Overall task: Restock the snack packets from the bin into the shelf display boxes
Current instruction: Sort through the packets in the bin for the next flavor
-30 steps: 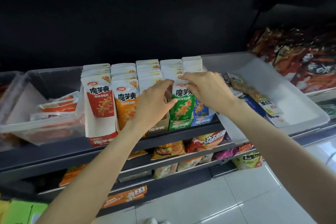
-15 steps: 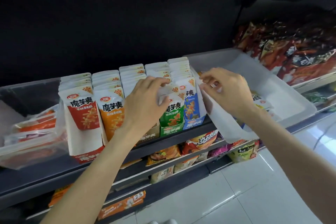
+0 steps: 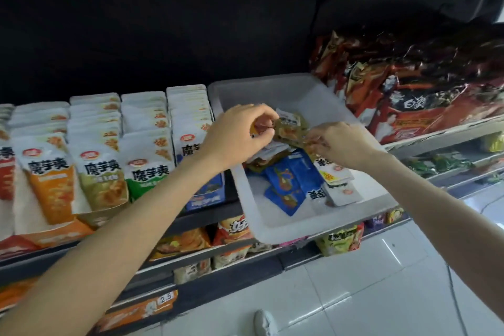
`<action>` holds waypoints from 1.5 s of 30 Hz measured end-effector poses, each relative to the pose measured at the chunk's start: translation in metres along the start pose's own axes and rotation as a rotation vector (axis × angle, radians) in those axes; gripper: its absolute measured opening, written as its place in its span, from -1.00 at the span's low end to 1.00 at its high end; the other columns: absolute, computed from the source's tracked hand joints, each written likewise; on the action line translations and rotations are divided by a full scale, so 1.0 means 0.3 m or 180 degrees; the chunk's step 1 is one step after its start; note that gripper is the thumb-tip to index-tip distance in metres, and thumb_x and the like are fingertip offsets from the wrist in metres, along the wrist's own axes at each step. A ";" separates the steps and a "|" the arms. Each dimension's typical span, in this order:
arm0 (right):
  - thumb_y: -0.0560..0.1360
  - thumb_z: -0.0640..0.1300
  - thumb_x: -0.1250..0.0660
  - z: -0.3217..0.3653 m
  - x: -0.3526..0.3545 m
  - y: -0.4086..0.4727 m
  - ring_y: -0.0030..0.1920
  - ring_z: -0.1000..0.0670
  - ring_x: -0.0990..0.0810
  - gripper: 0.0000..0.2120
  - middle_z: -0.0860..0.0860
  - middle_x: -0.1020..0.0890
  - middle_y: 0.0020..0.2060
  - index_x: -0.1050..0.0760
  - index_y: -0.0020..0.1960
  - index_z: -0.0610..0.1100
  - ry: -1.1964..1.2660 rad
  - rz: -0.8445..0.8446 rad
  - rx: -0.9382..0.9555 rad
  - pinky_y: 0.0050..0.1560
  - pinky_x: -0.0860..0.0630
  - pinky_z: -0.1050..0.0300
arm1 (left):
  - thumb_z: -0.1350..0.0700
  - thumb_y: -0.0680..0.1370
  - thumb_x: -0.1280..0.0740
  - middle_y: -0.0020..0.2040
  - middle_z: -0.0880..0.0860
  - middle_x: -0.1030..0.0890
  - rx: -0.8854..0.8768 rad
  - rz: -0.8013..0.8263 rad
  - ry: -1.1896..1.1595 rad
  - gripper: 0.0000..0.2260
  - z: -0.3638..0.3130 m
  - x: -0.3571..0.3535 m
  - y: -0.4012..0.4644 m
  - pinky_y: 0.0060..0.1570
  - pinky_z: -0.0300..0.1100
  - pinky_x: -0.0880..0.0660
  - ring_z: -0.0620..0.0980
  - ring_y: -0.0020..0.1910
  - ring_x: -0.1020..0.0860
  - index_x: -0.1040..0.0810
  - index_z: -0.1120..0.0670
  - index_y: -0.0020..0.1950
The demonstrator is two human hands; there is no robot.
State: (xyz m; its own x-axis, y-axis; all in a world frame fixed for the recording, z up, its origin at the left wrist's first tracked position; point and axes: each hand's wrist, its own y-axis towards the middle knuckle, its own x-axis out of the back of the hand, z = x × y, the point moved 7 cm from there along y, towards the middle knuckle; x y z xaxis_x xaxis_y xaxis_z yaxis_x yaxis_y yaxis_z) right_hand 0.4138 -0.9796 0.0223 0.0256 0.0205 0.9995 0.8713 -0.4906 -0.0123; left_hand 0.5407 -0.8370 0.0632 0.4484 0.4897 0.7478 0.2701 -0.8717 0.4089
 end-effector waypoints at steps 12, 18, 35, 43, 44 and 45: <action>0.58 -0.01 -0.11 -0.042 -0.094 0.017 0.14 -0.13 -0.54 -0.67 -0.03 -0.52 0.22 -0.40 0.31 -0.01 -0.0356 0.0324 0.1185 -0.04 -0.46 0.02 | -0.38 0.52 -0.02 0.27 0.18 -0.51 0.0298 0.1177 0.2899 -0.34 0.070 -0.385 0.230 0.14 -0.01 -0.38 0.17 0.26 -0.44 -0.39 0.09 0.36; 0.56 -0.03 -0.14 -0.054 -0.106 0.022 0.10 -0.12 -0.56 -0.76 0.00 -0.56 0.12 -0.46 0.18 -0.03 -0.0290 0.0304 0.1370 -0.08 -0.49 0.02 | -0.25 0.54 -0.19 0.32 0.23 -0.42 0.0403 0.1517 0.2779 -0.37 0.089 -0.437 0.234 0.22 0.06 -0.33 0.25 0.28 -0.39 -0.21 0.11 0.47; 0.43 -0.02 -0.44 -0.010 0.264 0.053 -0.02 0.18 -0.60 -0.53 0.17 -0.60 0.02 -0.38 0.28 -0.03 0.3027 -0.0517 0.0309 -0.01 -0.53 0.30 | 0.13 0.48 -0.41 0.13 -0.19 -0.49 0.0303 -0.0432 -0.1206 -0.65 -0.022 0.054 -0.059 0.04 -0.24 -0.51 -0.16 0.18 -0.48 -0.51 -0.13 0.23; 0.48 -0.20 -0.39 0.359 0.364 0.068 -0.18 0.04 -0.68 -0.91 -0.11 -0.66 -0.17 -0.54 -0.08 -0.22 0.3732 -0.0399 0.1320 -0.27 -0.61 0.21 | 0.14 0.52 -0.37 0.07 -0.21 -0.54 0.0104 -0.1335 0.0252 -0.76 0.033 0.281 -0.327 -0.16 -0.40 -0.51 -0.22 -0.11 -0.57 -0.50 -0.04 0.16; 0.49 -0.19 -0.38 0.410 0.385 0.068 -0.19 0.09 -0.67 -0.91 -0.09 -0.65 -0.21 -0.53 -0.11 -0.22 0.3497 -0.0600 0.1425 -0.28 -0.59 0.25 | 0.13 0.54 -0.33 0.05 -0.18 -0.53 0.0008 -0.1425 0.0557 -0.77 0.041 0.304 -0.359 -0.14 -0.41 -0.51 -0.25 -0.12 -0.55 -0.49 0.02 0.18; 0.49 -0.18 -0.38 0.460 0.407 0.067 -0.23 0.16 -0.65 -0.89 -0.04 -0.64 -0.25 -0.51 -0.13 -0.21 0.3236 -0.0813 0.1517 -0.31 -0.55 0.29 | 0.13 0.55 -0.31 0.05 -0.15 -0.53 0.0018 -0.1558 0.0773 -0.77 0.058 0.333 -0.395 -0.13 -0.43 -0.51 -0.27 -0.10 -0.53 -0.48 0.05 0.20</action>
State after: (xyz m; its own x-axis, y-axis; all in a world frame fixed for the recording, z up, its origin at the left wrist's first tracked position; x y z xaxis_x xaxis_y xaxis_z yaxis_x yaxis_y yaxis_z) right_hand 0.5021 -0.8667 0.1399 -0.3967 -0.7464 0.5343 0.8964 -0.1898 0.4005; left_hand 0.5682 -0.6844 0.0804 0.0597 0.8192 0.5703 0.4028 -0.5425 0.7372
